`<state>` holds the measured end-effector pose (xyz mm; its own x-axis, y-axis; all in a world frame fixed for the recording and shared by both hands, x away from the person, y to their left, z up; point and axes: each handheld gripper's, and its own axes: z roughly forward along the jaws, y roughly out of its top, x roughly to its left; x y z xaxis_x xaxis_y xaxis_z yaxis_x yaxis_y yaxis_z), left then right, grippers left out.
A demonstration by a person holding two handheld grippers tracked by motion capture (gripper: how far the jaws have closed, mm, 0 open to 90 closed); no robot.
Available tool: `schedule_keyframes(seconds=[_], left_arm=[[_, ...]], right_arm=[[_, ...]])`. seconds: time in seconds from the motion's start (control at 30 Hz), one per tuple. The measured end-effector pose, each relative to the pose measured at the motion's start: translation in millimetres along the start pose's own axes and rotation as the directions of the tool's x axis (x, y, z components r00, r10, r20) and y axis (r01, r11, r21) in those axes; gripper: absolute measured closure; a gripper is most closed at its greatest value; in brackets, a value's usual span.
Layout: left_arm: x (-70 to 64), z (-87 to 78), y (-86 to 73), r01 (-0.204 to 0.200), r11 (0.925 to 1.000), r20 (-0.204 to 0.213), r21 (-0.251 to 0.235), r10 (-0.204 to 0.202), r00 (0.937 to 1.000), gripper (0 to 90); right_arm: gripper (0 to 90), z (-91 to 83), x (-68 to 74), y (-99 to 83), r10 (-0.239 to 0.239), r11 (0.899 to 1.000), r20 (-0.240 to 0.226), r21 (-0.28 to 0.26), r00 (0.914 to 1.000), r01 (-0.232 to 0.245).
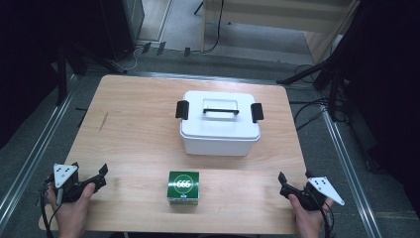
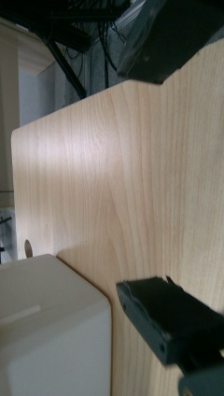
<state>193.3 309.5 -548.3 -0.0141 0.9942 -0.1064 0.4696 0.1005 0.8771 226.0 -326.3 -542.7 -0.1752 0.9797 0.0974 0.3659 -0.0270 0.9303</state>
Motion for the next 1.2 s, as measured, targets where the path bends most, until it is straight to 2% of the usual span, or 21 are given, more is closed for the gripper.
schedule_keyframes(seconds=[0.1, 0.13, 0.17, 0.2, 0.23, 0.33, 0.37, 0.43, 0.53, 0.57, 0.63, 0.7, 0.73, 0.8, 0.9, 1.0, 1.03, 1.1, 1.13, 1.2], left_arm=[[-2.2, 2.5, 1.2, -0.022, 0.9993, 0.036, 0.03, 0.021, 0.9991, 7.5], [-4.4, 3.1, 1.5, -0.031, 0.9991, 0.022, 0.029, 0.03, 0.9993, 11.3], [-6.8, 3.5, 2.4, -0.049, 0.9981, -0.002, 0.037, 0.049, 0.9988, 15.9], [-9.6, 4.2, 3.7, -0.059, 0.9971, -0.023, 0.048, 0.061, 0.9979, 16.7], [-12.4, 4.5, 5.2, -0.05, 0.9976, -0.033, 0.049, 0.052, 0.9981, 20.9], [-18.5, 5.3, 9.1, -0.055, 0.9975, -0.012, 0.045, 0.056, 0.9984, 29.9], [-25.0, 7.3, 13.6, -0.062, 0.997, 0.015, 0.046, 0.062, 0.998, 34.6], [-30.1, 10.4, 18.6, -0.068, 0.9958, 0.048, 0.06, 0.066, 0.9967, 40.9], [-38.0, 16.4, 27.0, -0.076, 0.993, 0.107, 0.091, 0.066, 0.9921, 53.5], [-40.5, 19.1, 30.0, -0.074, 0.9921, 0.143, 0.101, 0.059, 0.988, 61.1], [-46.6, 24.3, 36.3, -0.071, 0.9912, 0.194, 0.112, 0.048, 0.9798, 68.8], [-56.2, 28.6, 42.9, -0.069, 0.9913, 0.21, 0.112, 0.044, 0.9766, 72.1], [-61.7, 31.6, 46.4, -0.076, 0.99, 0.22, 0.119, 0.048, 0.9743, 73.0], [-74.4, 37.3, 53.6, -0.108, 0.9862, 0.249, 0.125, 0.074, 0.9657, 76.4], [-92.6, 46.1, 63.9, -0.154, 0.9792, 0.282, 0.132, 0.112, 0.953, 79.7], [-107.3, 54.3, 72.6, -0.19, 0.9739, 0.302, 0.124, 0.145, 0.9422, 83.4], [-112.1, 57.3, 74.8, -0.19, 0.9743, 0.304, 0.122, 0.145, 0.9414, 84.9], [-119.9, 63.1, 78.6, -0.203, 0.9712, 0.326, 0.125, 0.153, 0.9328, 87.9], [-119.9, 63.1, 78.6, -0.203, 0.9712, 0.326, 0.125, 0.153, 0.9328, 89.5], [-133.7, 71.8, 81.5, -0.24, 0.9602, 0.367, 0.142, 0.175, 0.9138, 90.0]], right_arm=[[16.3, 0.3, 3.1, 1.0, -0.02, 1.0, 0.006, 0.004, 0.9998, 0.02], [18.3, 1.0, 3.9, 1.6, -0.021, 1.0, -0.005, 0.013, 0.9998, 0.021], [23.2, 2.1, 4.6, 2.1, -0.031, 0.999, -0.009, 0.025, 0.9995, 0.031], [29.1, 3.1, 5.7, 2.8, -0.031, 0.999, -0.016, 0.031, 0.9994, 0.032], [33.7, 4.0, 6.9, 3.4, -0.031, 0.999, -0.019, 0.04, 0.9993, 0.032], [48.7, 9.1, 13.1, 8.4, -0.039, 0.997, 0.018, 0.068, 0.9991, 0.037], [52.8, 10.2, 15.2, 10.9, -0.045, 0.997, 0.02, 0.071, 0.9988, 0.044], [61.8, 11.3, 18.1, 16.4, -0.035, 0.998, -0.02, 0.059, 0.9992, 0.036], [74.4, 15.5, 24.1, 24.9, -0.049, 0.997, -0.039, 0.06, 0.9981, 0.051], [78.1, 18.3, 25.3, 27.7, -0.054, 0.996, -0.066, 0.072, 0.9964, 0.059], [83.8, 23.7, 27.4, 32.7, -0.073, 0.992, -0.11, 0.095, 0.9913, 0.083], [90.0, 30.2, 28.6, 39.0, -0.055, 0.99, -0.165, 0.117, 0.9847, 0.075], [90.0, 32.2, 29.3, 41.1, -0.053, 0.99, -0.172, 0.119, 0.9836, 0.075], [90.0, 38.0, 31.0, 47.5, -0.044, 0.989, -0.205, 0.131, 0.9778, 0.072], [90.0, 46.5, 34.3, 55.8, -0.05, 0.988, -0.222, 0.132, 0.9739, 0.081], [90.0, 55.2, 37.2, 62.8, -0.044, 0.986, -0.219, 0.148, 0.9747, 0.078], [90.0, 58.4, 38.0, 64.5, -0.049, 0.985, -0.224, 0.151, 0.9734, 0.084], [90.0, 64.5, 40.9, 67.5, -0.057, 0.982, -0.238, 0.161, 0.9697, 0.097], [90.0, 66.6, 42.1, 68.2, -0.064, 0.981, -0.238, 0.166, 0.9691, 0.105], [90.0, 72.0, 44.9, 69.5, -0.072, 0.978, -0.242, 0.174, 0.9675, 0.116]])
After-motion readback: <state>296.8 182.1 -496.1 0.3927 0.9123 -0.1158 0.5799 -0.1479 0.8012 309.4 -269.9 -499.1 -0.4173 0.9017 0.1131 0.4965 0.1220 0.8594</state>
